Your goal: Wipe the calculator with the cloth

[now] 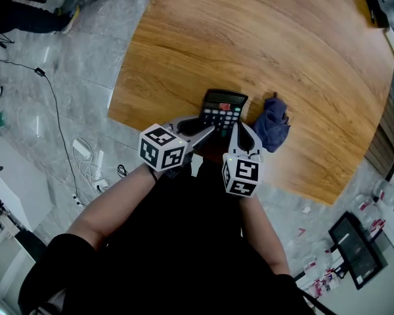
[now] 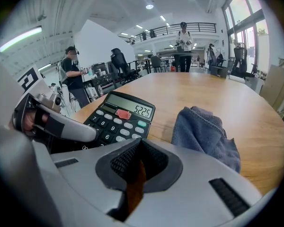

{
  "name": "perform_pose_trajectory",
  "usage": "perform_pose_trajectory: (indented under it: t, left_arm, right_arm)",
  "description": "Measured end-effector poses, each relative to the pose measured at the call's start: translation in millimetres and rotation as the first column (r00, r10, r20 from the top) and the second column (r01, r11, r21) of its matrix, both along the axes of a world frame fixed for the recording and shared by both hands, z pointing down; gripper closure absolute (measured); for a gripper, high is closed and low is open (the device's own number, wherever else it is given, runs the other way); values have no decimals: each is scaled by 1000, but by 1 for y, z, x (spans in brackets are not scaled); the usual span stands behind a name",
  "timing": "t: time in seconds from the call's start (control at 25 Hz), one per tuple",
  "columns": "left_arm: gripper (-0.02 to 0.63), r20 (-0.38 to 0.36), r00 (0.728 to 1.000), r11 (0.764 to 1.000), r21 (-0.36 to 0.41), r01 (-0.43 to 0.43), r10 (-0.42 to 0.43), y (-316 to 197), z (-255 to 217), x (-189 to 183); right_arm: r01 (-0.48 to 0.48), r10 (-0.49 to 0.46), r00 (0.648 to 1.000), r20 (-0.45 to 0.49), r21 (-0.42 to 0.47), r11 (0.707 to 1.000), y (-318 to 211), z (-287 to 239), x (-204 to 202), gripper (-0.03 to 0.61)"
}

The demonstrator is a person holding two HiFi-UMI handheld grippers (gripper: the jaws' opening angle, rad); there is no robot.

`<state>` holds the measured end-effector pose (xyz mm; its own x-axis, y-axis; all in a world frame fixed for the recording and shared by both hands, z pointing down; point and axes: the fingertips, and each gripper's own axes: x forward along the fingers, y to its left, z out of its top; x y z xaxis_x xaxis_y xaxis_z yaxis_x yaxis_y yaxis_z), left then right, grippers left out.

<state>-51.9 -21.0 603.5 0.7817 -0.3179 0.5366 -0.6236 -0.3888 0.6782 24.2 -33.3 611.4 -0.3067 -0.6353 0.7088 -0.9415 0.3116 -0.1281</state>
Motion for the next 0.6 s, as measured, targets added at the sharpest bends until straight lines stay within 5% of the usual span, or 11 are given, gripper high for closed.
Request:
perform_pose_trajectory:
  t: [0.24,0.6]
  left_arm:
    - [512,-84,996,1000,-10,25,-25,0,-8,5]
    - [543,-106,994,997,63,-33,40,-4,-32,25]
  right_arm:
    - [10,-9,1000,-3,26,1000,0,-7,4,563]
    - [-38,43,998,-47,91,995,-10,-40,28,560]
